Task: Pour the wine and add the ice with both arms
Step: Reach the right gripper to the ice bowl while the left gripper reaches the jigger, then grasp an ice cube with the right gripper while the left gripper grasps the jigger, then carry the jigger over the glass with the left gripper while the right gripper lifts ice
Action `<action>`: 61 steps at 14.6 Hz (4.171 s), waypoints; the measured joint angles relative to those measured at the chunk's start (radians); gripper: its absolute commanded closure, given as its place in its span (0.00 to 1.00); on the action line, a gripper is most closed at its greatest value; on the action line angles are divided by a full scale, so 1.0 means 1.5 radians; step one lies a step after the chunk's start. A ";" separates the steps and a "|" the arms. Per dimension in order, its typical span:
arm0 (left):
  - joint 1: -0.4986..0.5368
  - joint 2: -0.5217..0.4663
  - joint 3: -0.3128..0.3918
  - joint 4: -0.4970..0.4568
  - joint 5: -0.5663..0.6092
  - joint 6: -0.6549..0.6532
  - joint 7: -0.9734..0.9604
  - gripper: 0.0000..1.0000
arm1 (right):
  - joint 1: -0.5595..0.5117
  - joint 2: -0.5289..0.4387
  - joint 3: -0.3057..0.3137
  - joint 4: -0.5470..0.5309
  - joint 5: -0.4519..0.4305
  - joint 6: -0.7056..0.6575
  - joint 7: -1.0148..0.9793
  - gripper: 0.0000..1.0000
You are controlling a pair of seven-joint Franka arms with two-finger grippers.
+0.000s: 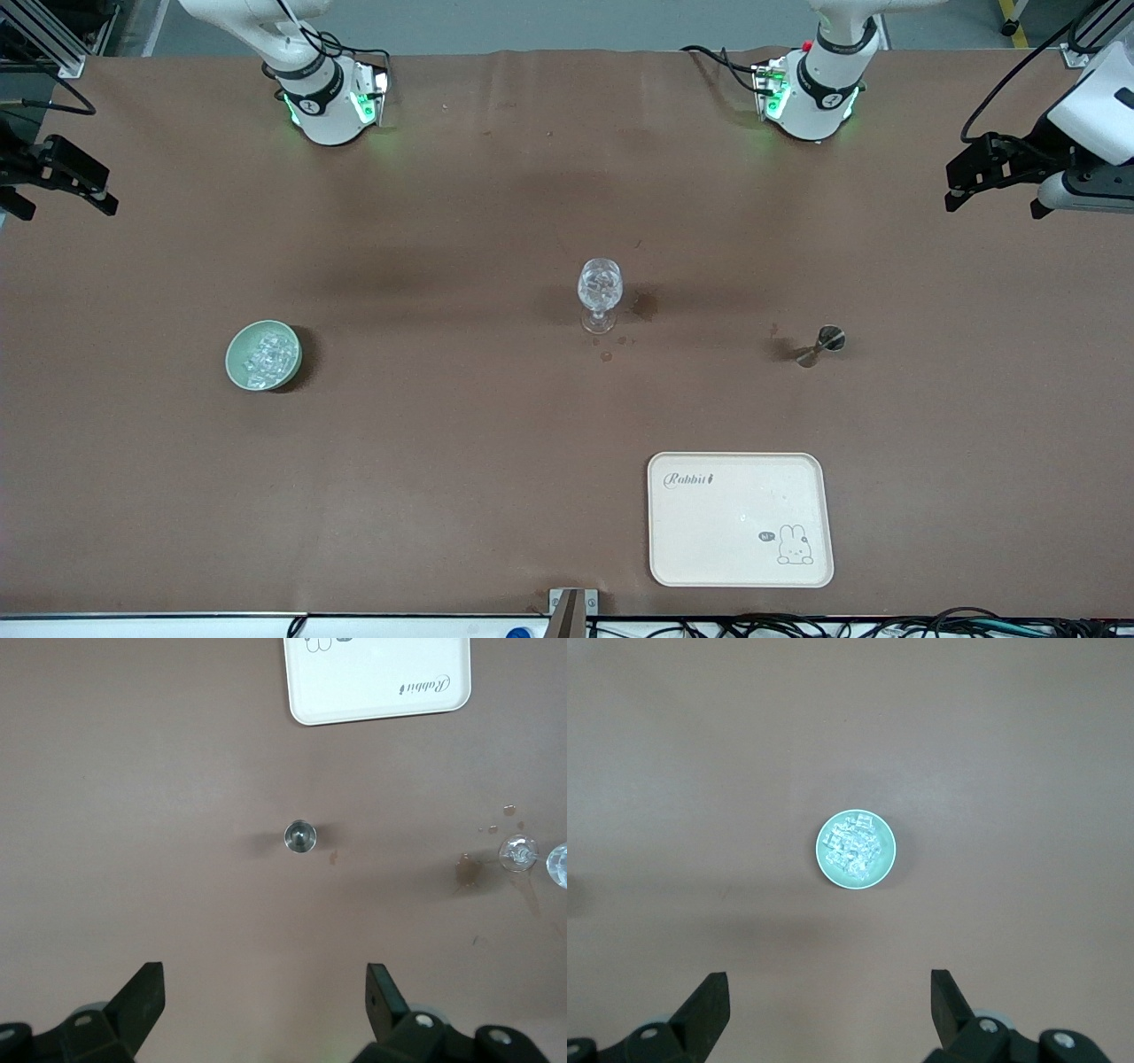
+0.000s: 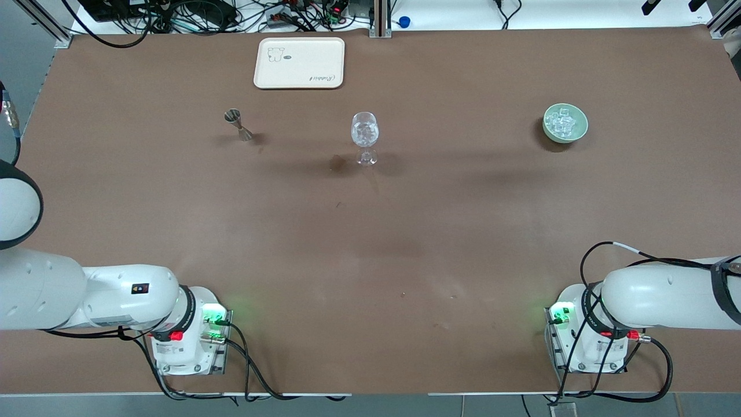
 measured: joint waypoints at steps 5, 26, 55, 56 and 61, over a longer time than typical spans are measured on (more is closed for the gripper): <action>0.006 0.012 0.002 0.014 0.028 -0.001 -0.010 0.00 | -0.002 0.049 -0.002 0.037 0.000 0.002 -0.001 0.00; 0.245 0.449 0.009 0.034 -0.303 0.044 -0.285 0.13 | -0.021 0.186 -0.006 -0.183 0.000 0.355 -0.004 0.02; 0.206 0.654 -0.003 0.032 -0.506 0.048 -0.429 0.62 | -0.020 0.360 0.000 -0.275 0.056 0.573 -0.001 0.39; 0.206 0.654 -0.003 0.032 -0.506 0.048 -0.429 0.64 | -0.020 0.360 0.000 -0.277 0.056 0.573 -0.001 0.41; 0.206 0.656 -0.003 0.032 -0.514 0.048 -0.430 0.85 | -0.019 0.360 0.001 -0.280 0.058 0.573 -0.001 0.50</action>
